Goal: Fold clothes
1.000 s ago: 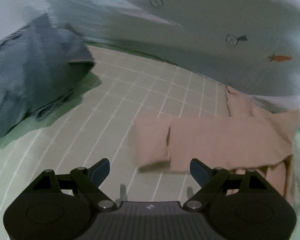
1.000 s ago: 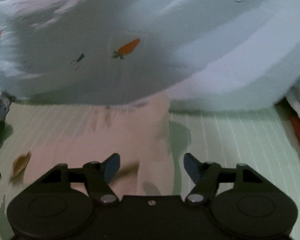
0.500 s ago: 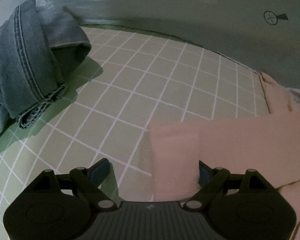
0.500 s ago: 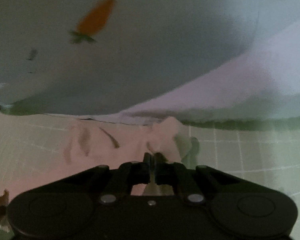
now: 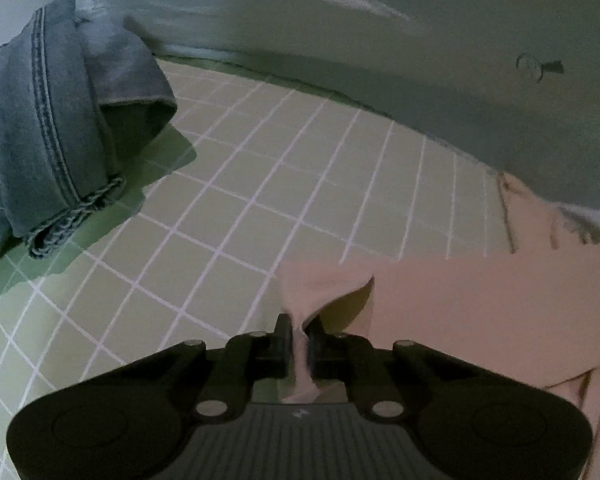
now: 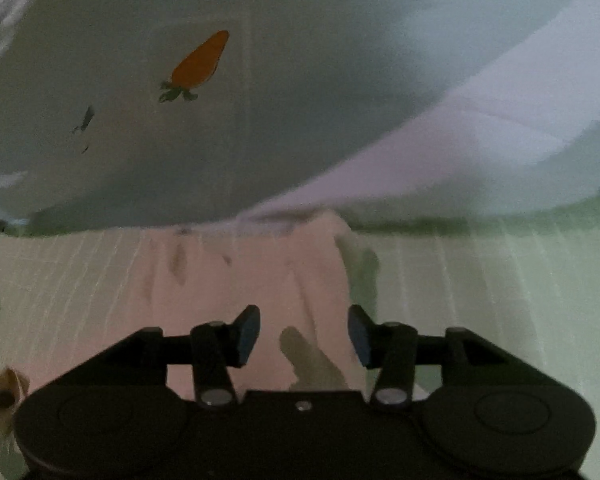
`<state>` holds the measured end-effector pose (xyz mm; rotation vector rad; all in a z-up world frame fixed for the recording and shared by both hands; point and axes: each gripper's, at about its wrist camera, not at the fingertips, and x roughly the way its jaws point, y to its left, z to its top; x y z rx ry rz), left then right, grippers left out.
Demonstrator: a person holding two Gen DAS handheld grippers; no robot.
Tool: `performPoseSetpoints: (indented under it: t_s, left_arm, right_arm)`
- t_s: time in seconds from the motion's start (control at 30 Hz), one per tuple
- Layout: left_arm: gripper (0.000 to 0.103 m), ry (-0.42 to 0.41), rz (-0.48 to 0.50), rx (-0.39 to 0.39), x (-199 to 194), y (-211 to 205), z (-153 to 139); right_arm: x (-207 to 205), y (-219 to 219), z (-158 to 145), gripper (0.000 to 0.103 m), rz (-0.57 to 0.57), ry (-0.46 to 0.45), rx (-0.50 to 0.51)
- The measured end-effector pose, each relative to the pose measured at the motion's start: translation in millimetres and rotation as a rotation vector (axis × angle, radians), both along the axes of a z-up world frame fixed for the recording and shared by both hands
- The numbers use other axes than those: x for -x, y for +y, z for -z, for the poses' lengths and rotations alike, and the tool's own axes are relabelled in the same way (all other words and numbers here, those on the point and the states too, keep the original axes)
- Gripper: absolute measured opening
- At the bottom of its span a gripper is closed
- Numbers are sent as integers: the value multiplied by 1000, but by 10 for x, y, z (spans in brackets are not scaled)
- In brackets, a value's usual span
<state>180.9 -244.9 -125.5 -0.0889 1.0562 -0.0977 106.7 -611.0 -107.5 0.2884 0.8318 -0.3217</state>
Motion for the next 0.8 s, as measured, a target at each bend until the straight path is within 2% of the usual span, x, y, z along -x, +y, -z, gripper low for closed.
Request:
performPoseSetpoints:
  t_s: [0.1, 0.23, 0.4, 0.43, 0.47, 0.5, 0.53, 0.57, 0.6, 0.67, 0.7, 0.8]
  left_arm:
    - [7, -27, 50, 69, 61, -82, -178]
    - [7, -82, 171, 159, 232, -316, -501]
    - [9, -84, 326, 289, 558, -714, -782]
    - [15, -74, 355, 301, 634, -809, -800]
    - [35, -62, 380, 276, 701, -891, -774]
    - [49, -50, 406, 250, 768, -974, -747]
    - [77, -40, 428, 224, 834, -1050, -721]
    - [87, -51, 419, 189, 888, -1051, -692]
    - [87, -60, 410, 157, 938, -1050, -662]
    - [87, -36, 404, 126, 957, -1001, -611]
    - [87, -24, 379, 124, 945, -952, -586]
    - [89, 4, 310, 112, 914, -826, -532]
  right_arm:
    - [381, 75, -1, 57, 34, 22, 7]
    - [918, 129, 51, 58, 81, 59, 12]
    - [1435, 156, 117, 59, 178, 66, -34]
    - [1512, 160, 126, 60, 201, 68, -42]
    - [1584, 164, 135, 61, 224, 70, -50]
    - [1628, 173, 140, 62, 240, 71, -52]
    - [1669, 184, 142, 66, 254, 70, -52]
    - [1692, 207, 119, 75, 255, 62, -32]
    - [1715, 231, 96, 80, 255, 54, -13]
    - [1754, 285, 32, 98, 249, 31, 33]
    - [1762, 312, -2, 102, 242, 19, 55]
    - [1614, 347, 0, 103, 187, 0, 52]
